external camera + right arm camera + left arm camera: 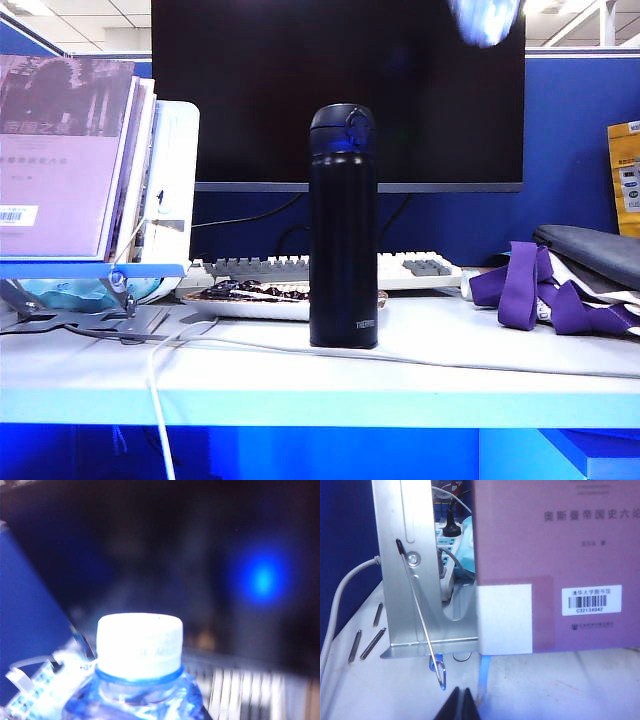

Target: Pick up the mineral water bottle and place it vertically to the right of the black thermos cup.

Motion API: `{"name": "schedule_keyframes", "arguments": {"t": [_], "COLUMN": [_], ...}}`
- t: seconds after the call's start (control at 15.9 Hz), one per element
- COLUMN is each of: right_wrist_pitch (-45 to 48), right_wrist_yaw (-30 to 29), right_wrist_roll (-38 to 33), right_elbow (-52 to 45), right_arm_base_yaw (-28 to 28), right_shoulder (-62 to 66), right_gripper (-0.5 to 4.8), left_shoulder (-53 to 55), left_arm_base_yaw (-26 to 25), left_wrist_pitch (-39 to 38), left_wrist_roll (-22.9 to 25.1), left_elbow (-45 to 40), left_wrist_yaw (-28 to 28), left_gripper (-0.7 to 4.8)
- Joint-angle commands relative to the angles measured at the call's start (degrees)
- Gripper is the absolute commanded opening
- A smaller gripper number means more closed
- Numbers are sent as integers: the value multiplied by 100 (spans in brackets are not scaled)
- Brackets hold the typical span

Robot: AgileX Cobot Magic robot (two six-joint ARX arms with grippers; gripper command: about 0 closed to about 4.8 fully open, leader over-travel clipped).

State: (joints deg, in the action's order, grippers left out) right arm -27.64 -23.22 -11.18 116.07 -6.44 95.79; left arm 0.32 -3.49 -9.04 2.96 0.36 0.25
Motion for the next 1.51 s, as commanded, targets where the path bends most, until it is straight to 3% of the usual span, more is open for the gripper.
{"name": "schedule_keyframes", "arguments": {"t": [0.06, 0.44, 0.69, 1.01, 1.51], "right_wrist_pitch": [387, 245, 299, 3134, 4625], "right_wrist_yaw": [-46, -11, 557, 1228, 2664], "right_wrist_roll": [420, 420, 859, 857, 863], "right_elbow": [57, 57, -229, -2940, -5727], "right_arm_base_yaw": [-11, -11, -13, -125, -1178], "right_shoulder": [-704, -2096, -2769, -3447, -3451], "right_gripper": [144, 144, 144, 144, 144], "left_shoulder": [-9, -9, -9, -9, -9], "left_arm_base_yaw": [-4, -4, -4, -4, -4], "left_wrist_pitch": [-68, -68, -68, -68, -68], "left_wrist_roll": [-2, -2, -2, -2, -2], "left_elbow": [-4, -4, -4, -4, -4], "left_wrist_yaw": [-4, -4, -7, -4, -4], "left_gripper": [-3, -3, -3, -3, -3]}}
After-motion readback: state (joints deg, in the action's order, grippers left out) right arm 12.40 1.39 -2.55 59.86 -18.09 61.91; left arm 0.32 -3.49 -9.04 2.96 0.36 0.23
